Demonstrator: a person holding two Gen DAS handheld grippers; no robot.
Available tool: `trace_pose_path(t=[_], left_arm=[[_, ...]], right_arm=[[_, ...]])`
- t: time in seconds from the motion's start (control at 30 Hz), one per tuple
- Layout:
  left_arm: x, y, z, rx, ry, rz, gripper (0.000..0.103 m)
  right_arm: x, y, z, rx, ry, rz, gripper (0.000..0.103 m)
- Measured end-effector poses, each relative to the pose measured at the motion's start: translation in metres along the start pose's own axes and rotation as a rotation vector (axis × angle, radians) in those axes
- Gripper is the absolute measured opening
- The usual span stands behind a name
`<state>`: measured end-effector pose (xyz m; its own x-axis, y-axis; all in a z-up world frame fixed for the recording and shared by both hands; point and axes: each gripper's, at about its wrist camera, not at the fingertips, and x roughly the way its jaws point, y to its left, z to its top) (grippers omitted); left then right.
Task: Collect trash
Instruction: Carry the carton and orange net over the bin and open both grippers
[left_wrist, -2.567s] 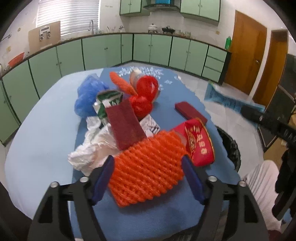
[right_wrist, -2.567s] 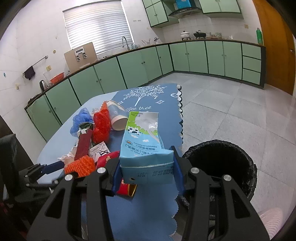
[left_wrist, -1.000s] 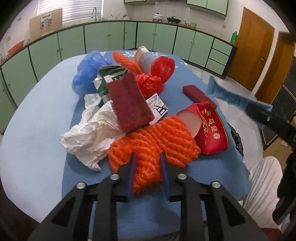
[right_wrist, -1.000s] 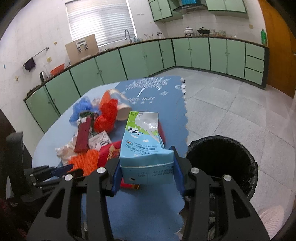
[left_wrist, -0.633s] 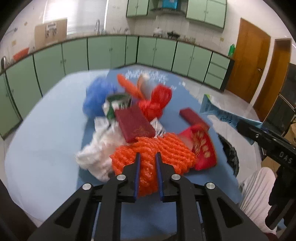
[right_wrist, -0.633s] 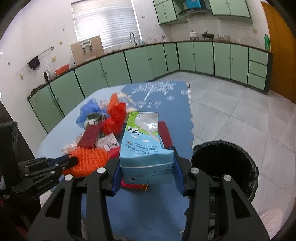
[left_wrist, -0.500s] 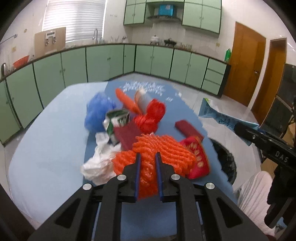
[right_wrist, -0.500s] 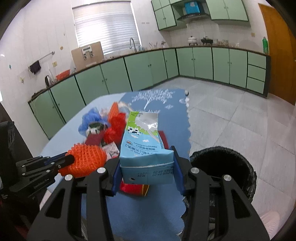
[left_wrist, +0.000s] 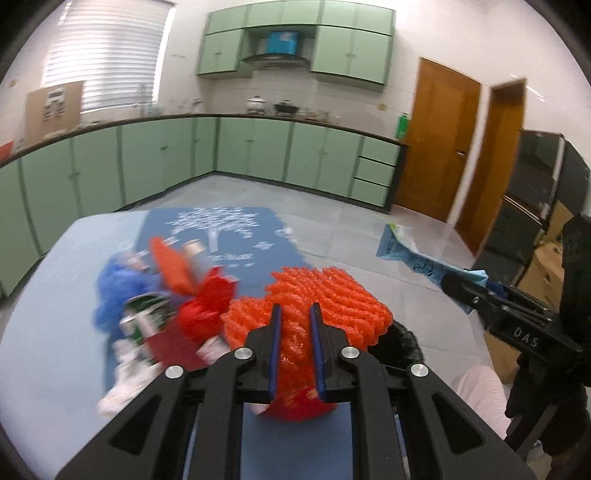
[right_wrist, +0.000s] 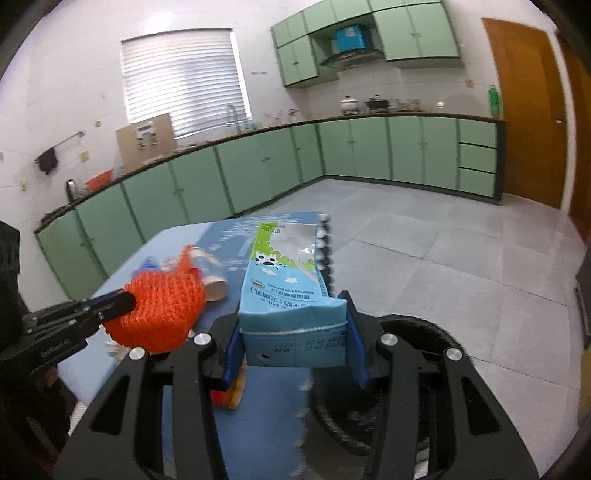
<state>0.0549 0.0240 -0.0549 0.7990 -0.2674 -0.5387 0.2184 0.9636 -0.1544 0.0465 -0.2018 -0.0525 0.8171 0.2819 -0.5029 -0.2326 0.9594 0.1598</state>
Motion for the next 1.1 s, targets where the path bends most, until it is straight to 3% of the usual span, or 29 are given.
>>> trace_pose_path(t=[0.17, 0.43, 0.77, 0.87, 0.93, 1.1], left_arm=[[0.045, -0.034, 0.01, 0.023, 0.032, -0.091, 0.014], [0.127, -0.084, 0.012, 0.053, 0.122, -0.174, 0.014], [0.201, -0.117, 0.002, 0.06, 0.249, -0.213, 0.018], [0.212, -0.117, 0.001, 0.057, 0.282, -0.219, 0.027], [0.213, -0.112, 0.002, 0.04, 0.293, -0.225, 0.037], [0.198, -0.089, 0.007, 0.004, 0.265, -0.202, 0.048]], right_arm=[[0.006, -0.042, -0.009, 0.059, 0.023, -0.091, 0.045], [0.038, -0.103, -0.029, 0.149, 0.088, -0.18, 0.045], [0.09, -0.15, -0.048, 0.242, 0.201, -0.256, 0.047], [0.102, -0.157, -0.052, 0.273, 0.222, -0.265, 0.063], [0.101, -0.156, -0.053, 0.282, 0.221, -0.272, 0.066], [0.094, -0.153, -0.053, 0.292, 0.201, -0.305, 0.083]])
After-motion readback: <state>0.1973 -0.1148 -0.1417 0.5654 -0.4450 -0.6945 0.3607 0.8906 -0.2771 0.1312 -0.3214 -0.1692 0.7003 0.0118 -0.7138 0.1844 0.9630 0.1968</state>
